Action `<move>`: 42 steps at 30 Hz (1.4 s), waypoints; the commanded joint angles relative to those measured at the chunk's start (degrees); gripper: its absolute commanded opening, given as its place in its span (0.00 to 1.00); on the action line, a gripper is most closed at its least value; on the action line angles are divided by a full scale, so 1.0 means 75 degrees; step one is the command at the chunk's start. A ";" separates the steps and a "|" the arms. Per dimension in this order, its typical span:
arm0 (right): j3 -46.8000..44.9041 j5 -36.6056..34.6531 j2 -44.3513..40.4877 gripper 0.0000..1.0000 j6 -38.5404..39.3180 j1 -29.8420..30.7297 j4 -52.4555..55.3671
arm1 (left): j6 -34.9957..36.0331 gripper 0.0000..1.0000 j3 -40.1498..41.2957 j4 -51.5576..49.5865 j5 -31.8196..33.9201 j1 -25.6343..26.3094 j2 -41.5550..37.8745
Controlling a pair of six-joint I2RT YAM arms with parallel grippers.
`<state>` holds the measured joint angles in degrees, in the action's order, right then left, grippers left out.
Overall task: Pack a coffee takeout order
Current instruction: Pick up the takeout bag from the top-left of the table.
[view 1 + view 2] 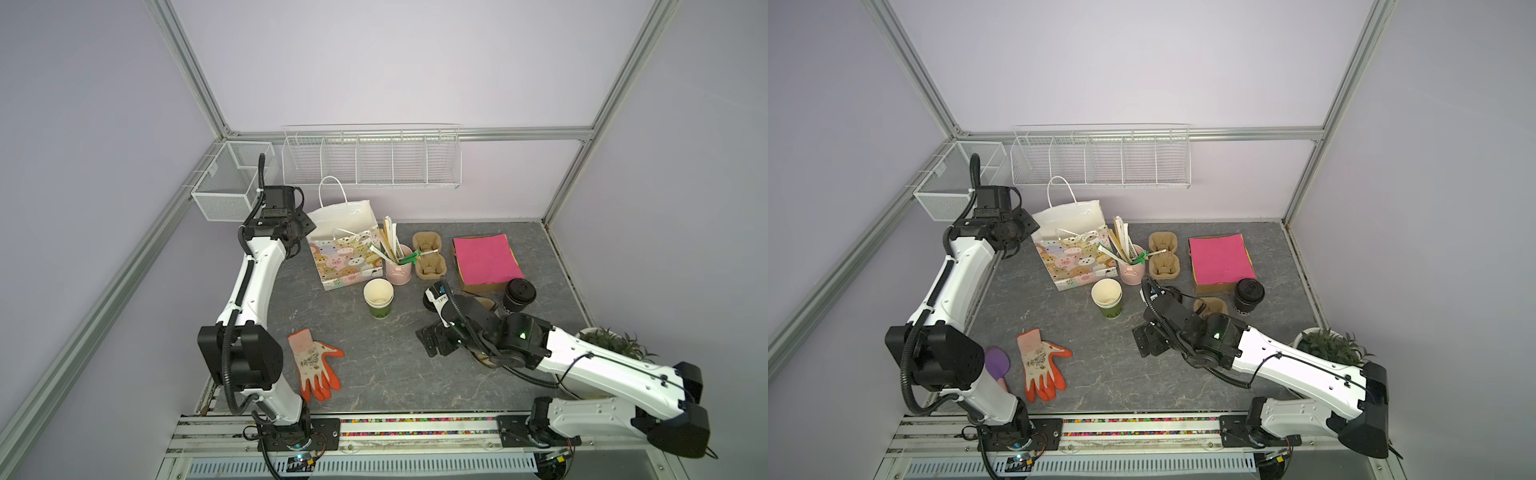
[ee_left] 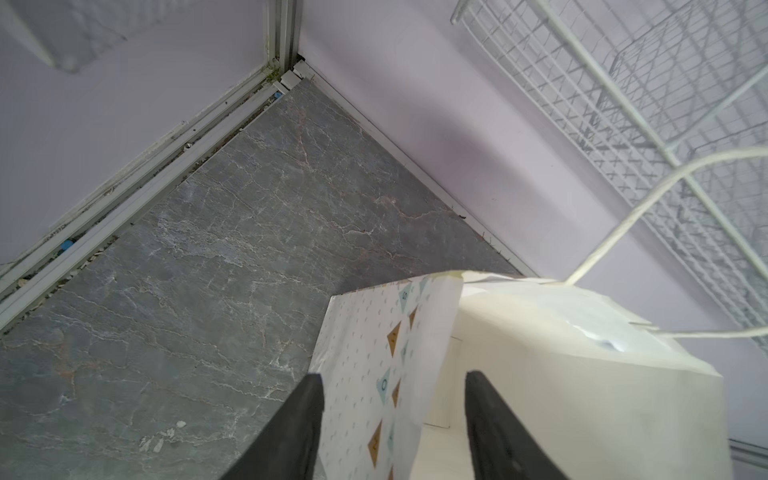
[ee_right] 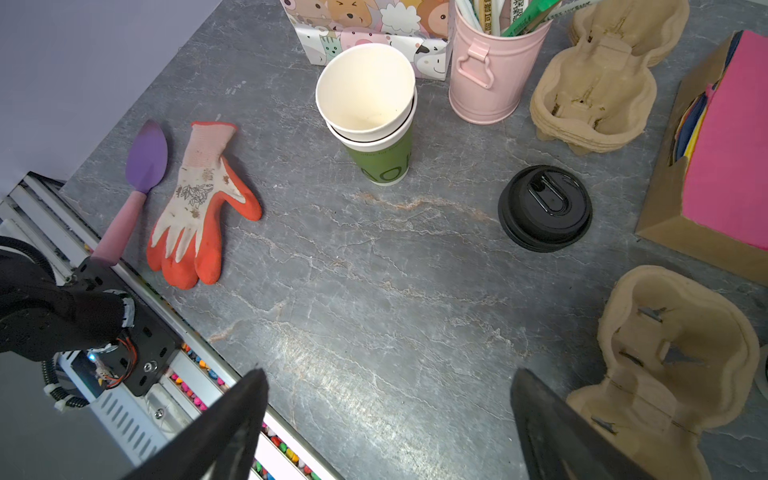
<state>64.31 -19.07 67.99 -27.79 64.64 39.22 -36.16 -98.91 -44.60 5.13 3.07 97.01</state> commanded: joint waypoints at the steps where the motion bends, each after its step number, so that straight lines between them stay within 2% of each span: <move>1: 0.0155 -0.0245 -0.0235 0.95 0.0107 0.0097 0.0208 | 0.0123 0.49 -0.0194 -0.0207 0.0183 0.0042 0.0164; 6: 0.0121 -0.0282 -0.0252 0.96 0.0096 0.0161 0.0216 | 0.0111 0.39 -0.0473 -0.0274 0.0167 0.0036 0.0404; 16: 0.0009 -0.0469 -0.0217 0.96 0.0064 0.0254 0.0261 | 0.0227 0.01 -0.0890 -0.0515 0.0229 0.0036 0.0611; 21: -0.0042 -0.0457 -0.0241 0.97 -0.0003 0.0286 0.0226 | 0.0176 0.00 -0.1093 -0.0776 0.0282 -0.0037 0.0426; 34: 0.0026 -0.0480 -0.0135 0.97 -0.0056 0.0376 0.0091 | -0.0008 0.00 -0.1345 -0.0878 0.0875 -0.0105 -0.1306; 42: 0.0026 -0.0618 -0.0257 0.97 -0.0127 0.0452 0.0215 | -0.0190 0.00 -0.1904 -0.0967 0.0586 -0.0105 -0.1927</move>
<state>64.29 -22.09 66.98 -27.79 67.51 40.03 -36.47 -110.87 -50.09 9.78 2.61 83.92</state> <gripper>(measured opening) 0.973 0.047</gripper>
